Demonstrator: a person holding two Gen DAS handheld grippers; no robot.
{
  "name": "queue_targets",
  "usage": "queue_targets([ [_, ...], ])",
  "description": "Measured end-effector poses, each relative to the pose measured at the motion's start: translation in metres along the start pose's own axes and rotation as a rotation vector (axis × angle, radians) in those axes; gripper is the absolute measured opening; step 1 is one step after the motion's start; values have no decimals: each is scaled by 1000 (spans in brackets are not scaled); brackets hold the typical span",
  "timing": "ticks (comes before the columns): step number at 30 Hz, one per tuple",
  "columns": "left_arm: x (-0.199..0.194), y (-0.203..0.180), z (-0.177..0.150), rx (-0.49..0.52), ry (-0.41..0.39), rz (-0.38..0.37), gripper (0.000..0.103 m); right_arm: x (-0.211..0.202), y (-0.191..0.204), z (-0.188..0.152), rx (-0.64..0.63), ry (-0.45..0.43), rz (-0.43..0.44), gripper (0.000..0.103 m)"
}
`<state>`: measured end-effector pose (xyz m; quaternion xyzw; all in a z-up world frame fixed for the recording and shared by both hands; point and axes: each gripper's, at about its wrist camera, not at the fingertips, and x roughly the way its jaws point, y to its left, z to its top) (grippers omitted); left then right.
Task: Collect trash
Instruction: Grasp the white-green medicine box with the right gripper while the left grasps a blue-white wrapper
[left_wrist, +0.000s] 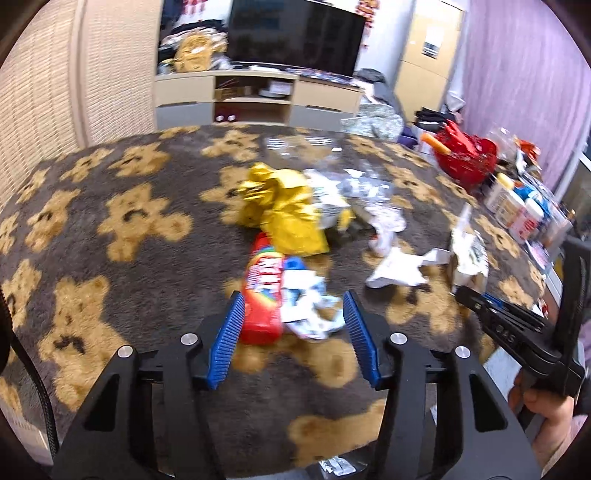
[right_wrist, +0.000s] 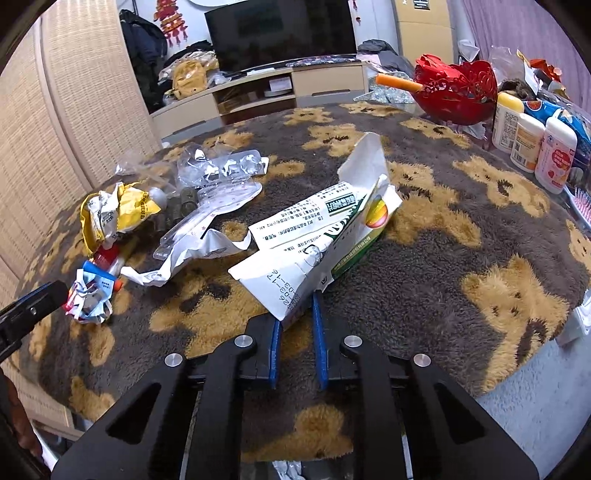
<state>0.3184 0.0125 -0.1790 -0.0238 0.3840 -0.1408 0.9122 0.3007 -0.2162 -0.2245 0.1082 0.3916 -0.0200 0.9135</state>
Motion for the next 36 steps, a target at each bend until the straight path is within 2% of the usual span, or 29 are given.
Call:
queue_targets([
  [4, 10, -15, 0, 34, 27, -19, 38, 0, -5, 1, 2, 5, 12, 13],
  [10, 32, -16, -4, 22, 75, 11, 37, -3, -10, 2, 12, 15, 37, 13],
  [18, 34, -14, -10, 50, 69, 97, 37, -6, -15, -2, 6, 31, 49, 12],
  [21, 29, -12, -16, 43, 62, 112, 28, -10, -18, -4, 11, 33, 55, 11],
  [23, 24, -9, -20, 28, 66, 90, 22, -15, -20, -6, 10, 31, 56, 11],
  [29, 15, -10, -28, 10, 80, 62, 11, -31, -24, -10, 7, 22, 71, 10],
  [36, -9, -19, -46, -19, 89, 34, 10, -58, -28, -26, -6, 19, 105, 10],
])
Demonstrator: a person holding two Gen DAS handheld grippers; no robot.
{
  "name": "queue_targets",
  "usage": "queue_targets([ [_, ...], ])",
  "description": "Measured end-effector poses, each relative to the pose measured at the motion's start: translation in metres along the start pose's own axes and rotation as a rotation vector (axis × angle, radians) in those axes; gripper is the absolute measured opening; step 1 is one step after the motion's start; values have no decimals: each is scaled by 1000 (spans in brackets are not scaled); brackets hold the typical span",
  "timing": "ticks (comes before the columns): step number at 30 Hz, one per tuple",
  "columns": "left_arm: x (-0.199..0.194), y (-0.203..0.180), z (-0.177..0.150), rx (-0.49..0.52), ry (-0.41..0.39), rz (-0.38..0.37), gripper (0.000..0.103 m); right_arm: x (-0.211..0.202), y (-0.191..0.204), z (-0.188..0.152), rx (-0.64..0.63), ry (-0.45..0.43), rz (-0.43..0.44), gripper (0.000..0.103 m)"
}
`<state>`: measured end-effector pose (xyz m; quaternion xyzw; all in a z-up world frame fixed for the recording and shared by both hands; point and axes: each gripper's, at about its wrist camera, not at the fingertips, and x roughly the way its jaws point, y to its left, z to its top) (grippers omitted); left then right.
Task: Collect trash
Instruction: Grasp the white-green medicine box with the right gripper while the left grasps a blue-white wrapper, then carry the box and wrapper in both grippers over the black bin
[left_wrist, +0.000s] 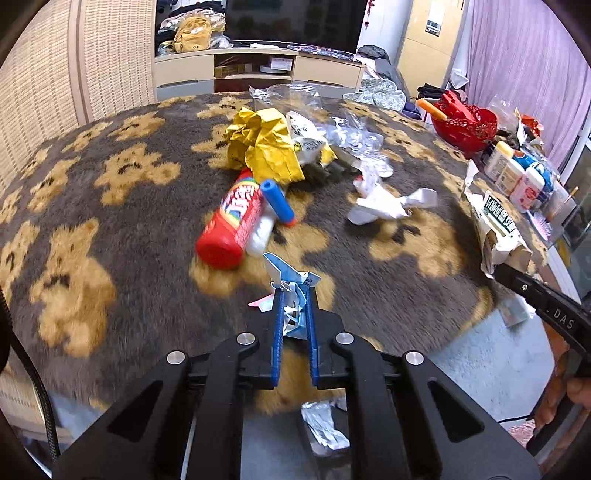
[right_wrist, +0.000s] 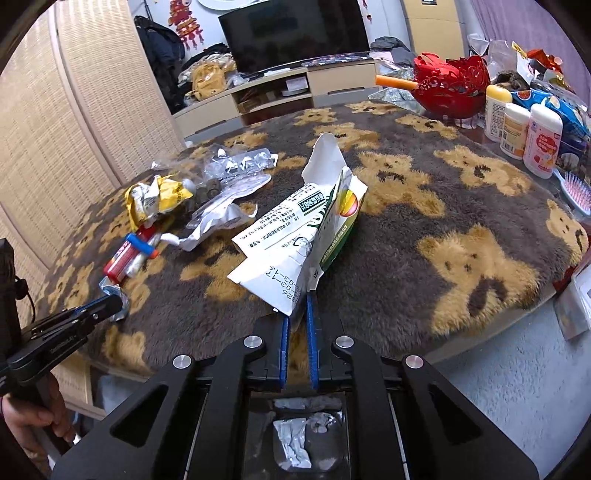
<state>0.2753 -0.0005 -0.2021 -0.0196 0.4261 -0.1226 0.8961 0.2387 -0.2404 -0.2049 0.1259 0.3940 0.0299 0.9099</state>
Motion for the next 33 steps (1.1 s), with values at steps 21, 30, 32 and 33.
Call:
queue_targets([
  [21, -85, -45, -105, -38, 44, -58, 7, -99, 1, -84, -23, 65, 115, 10],
  [30, -77, -67, -159, -20, 118, -64, 7, -88, -10, -139, 14, 218, 164, 10],
  [32, -71, -69, -167, -21, 140, -70, 8, -83, -11, -143, 28, 250, 178, 10],
  [33, -67, -71, -171, -21, 155, -73, 8, -80, -12, -146, 36, 268, 188, 10],
])
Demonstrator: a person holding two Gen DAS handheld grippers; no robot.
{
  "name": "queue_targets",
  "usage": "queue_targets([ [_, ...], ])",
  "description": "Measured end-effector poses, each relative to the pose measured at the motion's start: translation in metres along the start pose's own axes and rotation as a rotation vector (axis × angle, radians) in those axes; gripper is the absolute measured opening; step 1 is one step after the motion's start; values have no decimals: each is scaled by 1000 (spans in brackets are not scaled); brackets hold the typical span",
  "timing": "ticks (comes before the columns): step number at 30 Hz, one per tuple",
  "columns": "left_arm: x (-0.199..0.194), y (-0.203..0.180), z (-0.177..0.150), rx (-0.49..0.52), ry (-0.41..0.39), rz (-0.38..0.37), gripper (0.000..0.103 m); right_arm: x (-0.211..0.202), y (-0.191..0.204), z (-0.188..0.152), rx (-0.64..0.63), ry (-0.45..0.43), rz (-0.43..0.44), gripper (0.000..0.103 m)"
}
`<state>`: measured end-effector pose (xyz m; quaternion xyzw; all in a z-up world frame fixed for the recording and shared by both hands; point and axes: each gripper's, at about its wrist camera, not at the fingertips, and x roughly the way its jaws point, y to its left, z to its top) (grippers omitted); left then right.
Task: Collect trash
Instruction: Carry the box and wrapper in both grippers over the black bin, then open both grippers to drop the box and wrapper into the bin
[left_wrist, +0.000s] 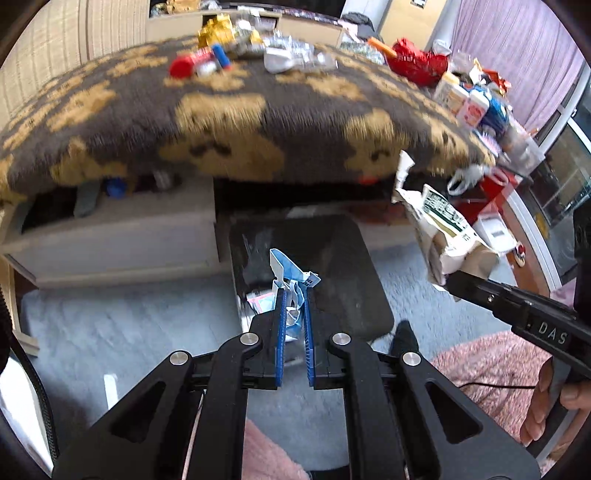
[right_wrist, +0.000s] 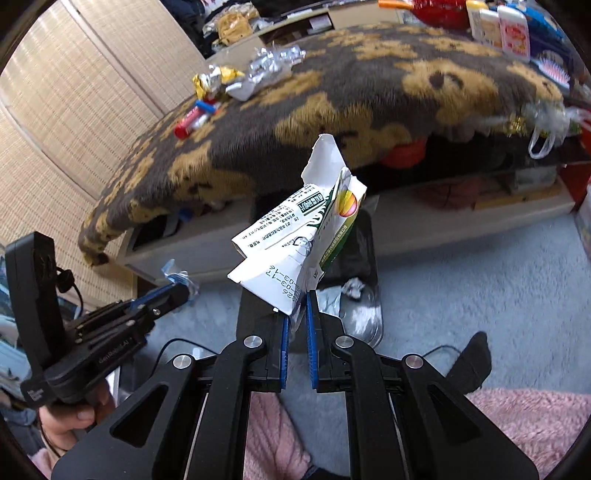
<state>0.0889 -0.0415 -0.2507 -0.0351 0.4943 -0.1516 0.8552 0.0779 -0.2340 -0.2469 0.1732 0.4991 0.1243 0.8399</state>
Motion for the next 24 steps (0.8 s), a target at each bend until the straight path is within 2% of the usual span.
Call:
queue_targets([
  [12, 56, 2, -13, -29, 139, -40, 8, 54, -19, -10, 80, 165, 39, 10],
  [15, 71, 5, -13, -37, 170, -50, 8, 65, -22, -9, 83, 195, 13, 10],
  [19, 82, 9, -10, -46, 186, -58, 8, 77, -24, -3, 85, 215, -5, 10],
  [24, 86, 12, -4, -40, 182, -64, 11, 86, -22, 11, 68, 198, -46, 13],
])
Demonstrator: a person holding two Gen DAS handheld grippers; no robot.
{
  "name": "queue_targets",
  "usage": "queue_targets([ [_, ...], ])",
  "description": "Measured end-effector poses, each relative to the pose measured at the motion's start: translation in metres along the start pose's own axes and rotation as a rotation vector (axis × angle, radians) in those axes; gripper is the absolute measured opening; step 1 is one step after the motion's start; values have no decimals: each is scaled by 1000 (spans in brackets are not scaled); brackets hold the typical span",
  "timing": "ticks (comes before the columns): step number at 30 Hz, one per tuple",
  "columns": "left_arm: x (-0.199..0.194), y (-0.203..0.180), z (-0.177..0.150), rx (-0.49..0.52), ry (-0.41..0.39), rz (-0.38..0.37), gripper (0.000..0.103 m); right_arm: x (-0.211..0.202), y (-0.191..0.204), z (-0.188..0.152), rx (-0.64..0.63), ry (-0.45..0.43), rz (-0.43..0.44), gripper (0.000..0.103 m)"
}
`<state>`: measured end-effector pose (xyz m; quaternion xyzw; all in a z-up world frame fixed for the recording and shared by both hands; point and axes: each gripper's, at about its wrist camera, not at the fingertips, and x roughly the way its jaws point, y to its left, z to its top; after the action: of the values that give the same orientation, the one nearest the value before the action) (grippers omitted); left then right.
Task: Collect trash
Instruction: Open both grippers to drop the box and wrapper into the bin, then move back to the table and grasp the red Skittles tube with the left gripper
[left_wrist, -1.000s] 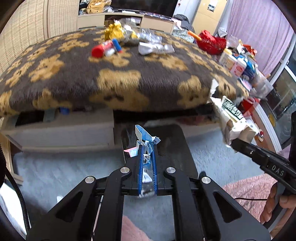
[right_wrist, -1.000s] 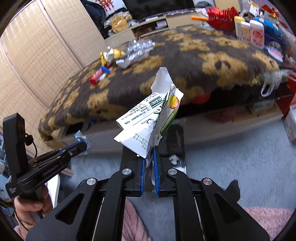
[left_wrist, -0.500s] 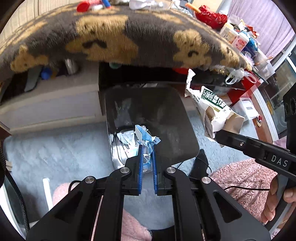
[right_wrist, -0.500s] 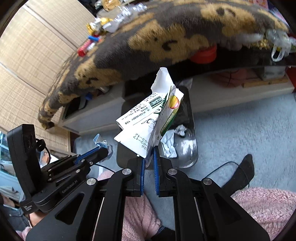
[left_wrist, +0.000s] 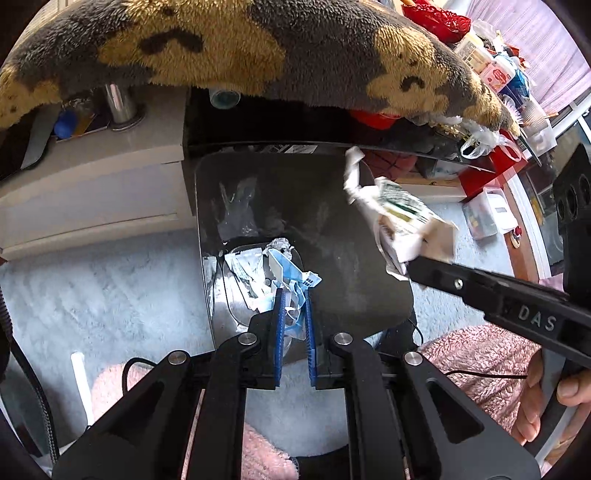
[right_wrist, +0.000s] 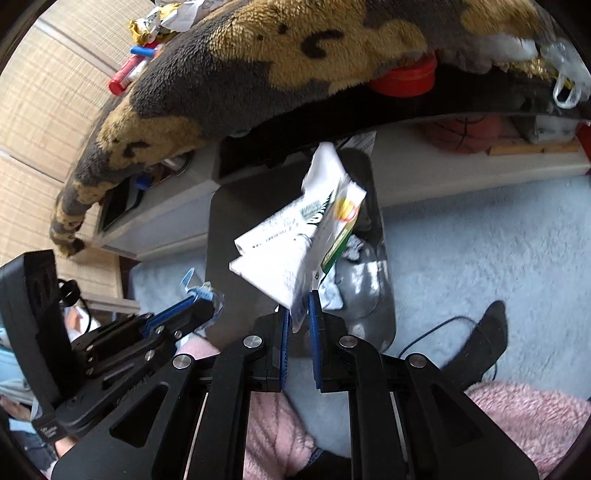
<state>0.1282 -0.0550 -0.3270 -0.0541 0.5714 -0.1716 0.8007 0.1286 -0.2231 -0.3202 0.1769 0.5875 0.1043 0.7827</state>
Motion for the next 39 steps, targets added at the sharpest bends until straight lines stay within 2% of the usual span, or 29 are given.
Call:
queue_targets([
  [4, -1, 4, 6, -10, -6, 6, 19, 0, 3, 11, -7, -28, -39, 16],
  [5, -2, 4, 6, -13, -8, 6, 21, -2, 4, 12, -13, -41, -55, 26],
  [6, -3, 5, 7, -15, -12, 7, 28, -4, 5, 14, -21, -58, -73, 40],
  [7, -4, 5, 8, -14, -16, 12, 35, -6, 6, 15, -25, -73, -83, 46],
  [10, -11, 5, 9, -11, -33, 24, 47, -10, 7, 17, -35, -93, -99, 51],
  [12, -18, 5, 9, -12, -48, 27, 54, -13, 8, 17, -37, -107, -108, 62],
  [18, -41, 0, 13, 3, -91, 42, 72, -32, 15, 22, -33, -165, -125, 82],
  [23, -71, 3, 25, 2, -156, 56, 81, -62, 20, 36, -37, -254, -126, 91],
  [25, -87, 9, 34, -3, -193, 71, 84, -73, 24, 43, -37, -291, -120, 92],
  [30, -114, 26, 55, -17, -255, 101, 85, -99, 29, 74, -33, -392, -101, 97],
  [39, -138, 68, 105, -72, -349, 149, 85, -100, 47, 131, -54, -441, -84, 97],
])
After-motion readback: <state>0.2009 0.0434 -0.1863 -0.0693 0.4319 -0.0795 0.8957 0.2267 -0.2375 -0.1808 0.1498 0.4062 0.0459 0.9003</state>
